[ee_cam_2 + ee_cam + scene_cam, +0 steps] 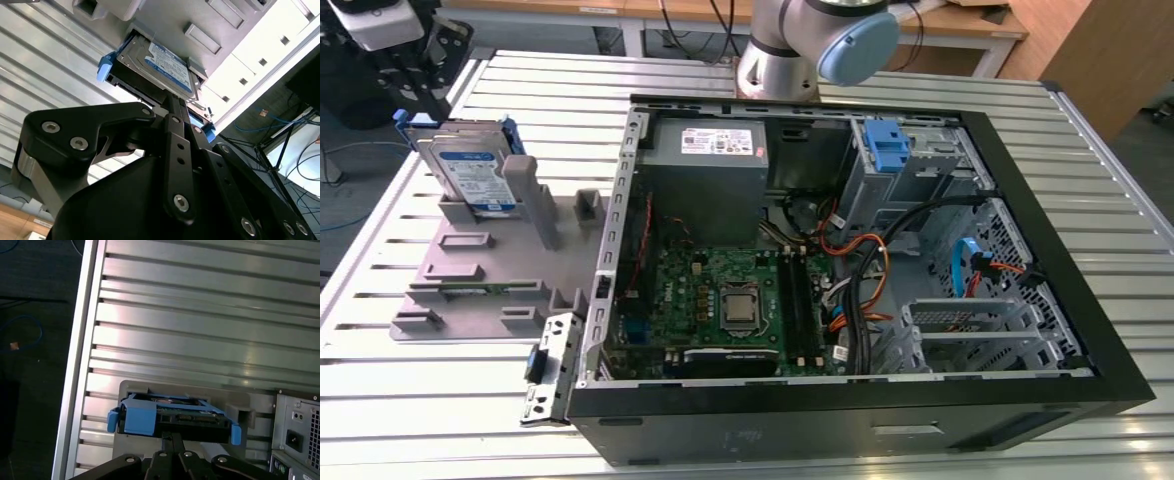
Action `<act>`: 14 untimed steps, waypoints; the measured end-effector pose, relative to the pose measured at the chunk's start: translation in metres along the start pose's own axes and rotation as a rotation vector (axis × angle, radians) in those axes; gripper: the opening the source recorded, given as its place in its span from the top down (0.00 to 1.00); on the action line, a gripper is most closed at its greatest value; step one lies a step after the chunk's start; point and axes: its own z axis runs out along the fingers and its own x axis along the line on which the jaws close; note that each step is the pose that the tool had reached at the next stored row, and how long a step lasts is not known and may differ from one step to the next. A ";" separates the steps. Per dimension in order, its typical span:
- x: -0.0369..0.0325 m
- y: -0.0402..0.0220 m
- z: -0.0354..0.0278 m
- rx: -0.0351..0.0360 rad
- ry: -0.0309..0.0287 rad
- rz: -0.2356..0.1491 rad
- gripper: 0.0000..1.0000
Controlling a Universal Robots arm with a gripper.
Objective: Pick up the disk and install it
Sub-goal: 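Pick up the disk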
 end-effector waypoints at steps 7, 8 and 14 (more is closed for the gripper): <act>0.0000 0.0000 0.0000 -0.0028 0.0051 -0.116 0.89; 0.0000 0.0000 0.0000 -0.0033 0.0059 -0.134 0.89; 0.0000 0.0000 0.0000 -0.0059 0.0108 -0.242 0.89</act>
